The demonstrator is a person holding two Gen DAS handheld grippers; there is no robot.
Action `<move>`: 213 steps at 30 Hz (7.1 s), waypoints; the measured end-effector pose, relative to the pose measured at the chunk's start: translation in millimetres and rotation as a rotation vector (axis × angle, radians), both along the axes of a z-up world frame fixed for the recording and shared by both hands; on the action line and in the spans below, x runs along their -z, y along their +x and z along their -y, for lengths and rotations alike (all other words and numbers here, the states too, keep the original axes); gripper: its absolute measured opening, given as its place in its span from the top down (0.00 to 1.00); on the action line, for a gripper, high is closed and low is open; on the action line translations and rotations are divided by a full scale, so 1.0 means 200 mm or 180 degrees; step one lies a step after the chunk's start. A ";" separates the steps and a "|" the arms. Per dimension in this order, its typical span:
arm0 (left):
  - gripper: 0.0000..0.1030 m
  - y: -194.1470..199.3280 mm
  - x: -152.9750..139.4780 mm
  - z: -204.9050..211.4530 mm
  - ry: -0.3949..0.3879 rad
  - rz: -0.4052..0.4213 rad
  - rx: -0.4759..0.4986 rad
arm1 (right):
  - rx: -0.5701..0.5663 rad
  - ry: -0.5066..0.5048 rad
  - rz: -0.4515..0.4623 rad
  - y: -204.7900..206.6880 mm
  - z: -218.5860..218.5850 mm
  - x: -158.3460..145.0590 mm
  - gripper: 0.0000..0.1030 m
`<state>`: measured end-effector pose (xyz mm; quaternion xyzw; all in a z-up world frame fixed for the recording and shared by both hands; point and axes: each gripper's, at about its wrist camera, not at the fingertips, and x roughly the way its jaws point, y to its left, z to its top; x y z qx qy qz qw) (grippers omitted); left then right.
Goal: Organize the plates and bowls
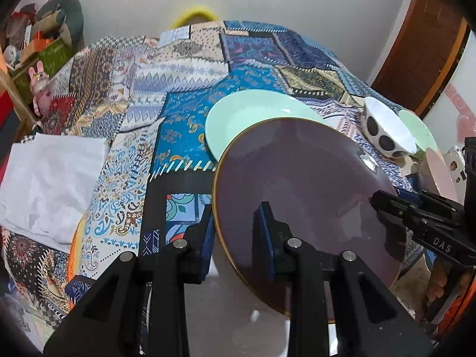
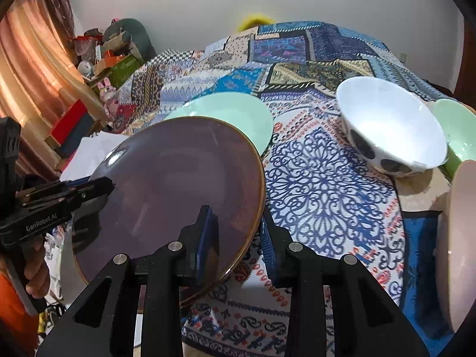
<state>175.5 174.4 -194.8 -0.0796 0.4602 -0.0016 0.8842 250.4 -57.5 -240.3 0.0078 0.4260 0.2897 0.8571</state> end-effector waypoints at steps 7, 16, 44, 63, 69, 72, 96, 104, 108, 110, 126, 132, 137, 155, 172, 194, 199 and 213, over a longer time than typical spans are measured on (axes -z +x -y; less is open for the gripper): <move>0.72 -0.07 -0.09 0.07 -0.0056 0.0107 0.0028 | 0.0016 0.0065 0.0122 -0.06 0.08 -0.10 0.72; 0.72 -0.20 -0.22 0.20 -0.0065 0.0224 0.0080 | 0.0042 0.0170 0.0211 -0.16 0.21 -0.19 0.72; 0.72 -0.43 -0.24 0.66 -0.0160 0.0041 0.0332 | 0.0161 0.0241 0.0217 -0.37 0.64 -0.14 0.72; 0.72 -0.33 0.01 0.77 -0.0191 -0.0363 0.0401 | 0.0255 0.0189 -0.0154 -0.31 0.73 0.07 0.72; 0.72 -0.29 0.06 0.80 -0.0172 -0.0424 0.0436 | 0.0279 0.0147 -0.0214 -0.29 0.75 0.11 0.72; 0.72 -0.28 0.08 0.80 -0.0156 -0.0431 0.0449 | 0.0288 0.0149 -0.0222 -0.29 0.75 0.12 0.72; 0.60 -0.40 -0.05 0.77 -0.0101 -0.0211 0.0382 | 0.0343 -0.0055 -0.0075 -0.36 0.75 0.01 0.70; 0.46 -0.53 -0.21 0.66 -0.0021 0.0163 0.0155 | 0.0278 -0.0044 0.0219 -0.43 0.67 -0.14 0.59; 0.40 -0.59 -0.27 0.57 0.0054 0.0318 0.0000 | 0.0212 -0.0013 0.0326 -0.44 0.60 -0.18 0.53; 0.40 -0.63 -0.29 0.51 0.0087 0.0367 -0.0113 | 0.0156 -0.0010 0.0376 -0.44 0.55 -0.20 0.51; 0.29 -0.75 -0.15 0.06 0.0107 0.0169 -0.0753 | -0.0391 -0.0145 0.0387 -0.36 0.06 -0.17 0.49; 0.32 -0.76 -0.05 -0.07 0.0012 0.0020 -0.0891 | -0.0578 -0.0275 0.0230 -0.29 -0.09 -0.10 0.49; 0.43 -0.75 0.02 -0.11 -0.0109 -0.0109 -0.0850 | -0.0733 -0.0453 0.0120 -0.22 -0.18 -0.05 0.49; 0.65 -0.71 0.15 -0.15 -0.0426 -0.0316 -0.0784 | -0.1286 -0.0936 -0.0354 -0.06 -0.44 0.14 0.72; 0.66 -0.67 0.17 -0.04 -0.0431 -0.0379 -0.0572 | -0.1396 -0.0809 -0.0482 -0.05 -0.49 0.19 0.71; 0.67 -0.73 0.03 -0.03 -0.0515 -0.0187 -0.0790 | -0.1195 -0.0418 -0.0237 -0.13 -0.34 0.03 0.76; 0.67 -0.73 -0.05 0.00 -0.0465 -0.0071 -0.0763 | -0.1131 -0.0286 -0.0154 -0.15 -0.26 -0.05 0.76; 0.67 -0.67 -0.25 0.21 -0.0394 0.0198 -0.0462 | -0.0749 -0.0059 0.0090 -0.20 0.06 -0.22 0.76</move>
